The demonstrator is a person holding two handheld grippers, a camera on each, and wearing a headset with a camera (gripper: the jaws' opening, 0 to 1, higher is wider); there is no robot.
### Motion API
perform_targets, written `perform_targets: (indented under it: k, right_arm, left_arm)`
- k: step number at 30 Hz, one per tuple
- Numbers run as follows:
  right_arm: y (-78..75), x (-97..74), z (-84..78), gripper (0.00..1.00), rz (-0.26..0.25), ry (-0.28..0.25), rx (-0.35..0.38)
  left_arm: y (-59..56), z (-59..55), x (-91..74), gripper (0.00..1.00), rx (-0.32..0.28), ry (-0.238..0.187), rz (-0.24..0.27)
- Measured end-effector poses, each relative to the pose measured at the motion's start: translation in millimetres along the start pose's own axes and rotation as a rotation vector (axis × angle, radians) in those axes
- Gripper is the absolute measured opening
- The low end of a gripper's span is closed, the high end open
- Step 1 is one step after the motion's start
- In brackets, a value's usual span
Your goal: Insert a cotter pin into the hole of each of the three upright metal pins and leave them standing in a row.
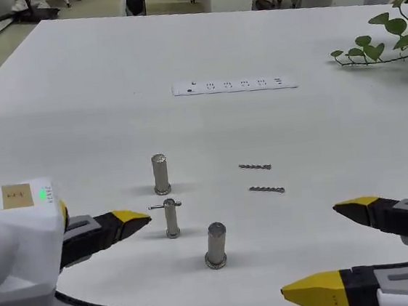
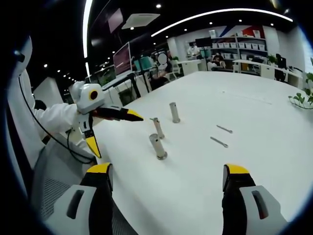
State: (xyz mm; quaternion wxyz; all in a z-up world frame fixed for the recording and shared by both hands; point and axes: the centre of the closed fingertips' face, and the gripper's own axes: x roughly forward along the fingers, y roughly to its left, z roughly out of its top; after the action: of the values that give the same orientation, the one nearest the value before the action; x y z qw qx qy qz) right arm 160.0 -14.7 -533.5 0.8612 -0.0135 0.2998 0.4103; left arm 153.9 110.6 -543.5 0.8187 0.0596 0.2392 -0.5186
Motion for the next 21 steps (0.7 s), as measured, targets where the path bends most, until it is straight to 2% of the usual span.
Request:
perform_targets:
  k: [10,21]
  right_arm:
    - [-0.4,0.2,0.0,0.9,-0.005,0.009,-0.005]
    - [-0.7,0.4,-3.5,0.87,0.01,0.041,-0.021]
  left_arm:
    - [16.1,-9.2,-12.2,0.99,-0.082,-0.03,0.056]
    - [21.1,-10.5,-16.2,0.99,-0.088,-0.029,0.078]
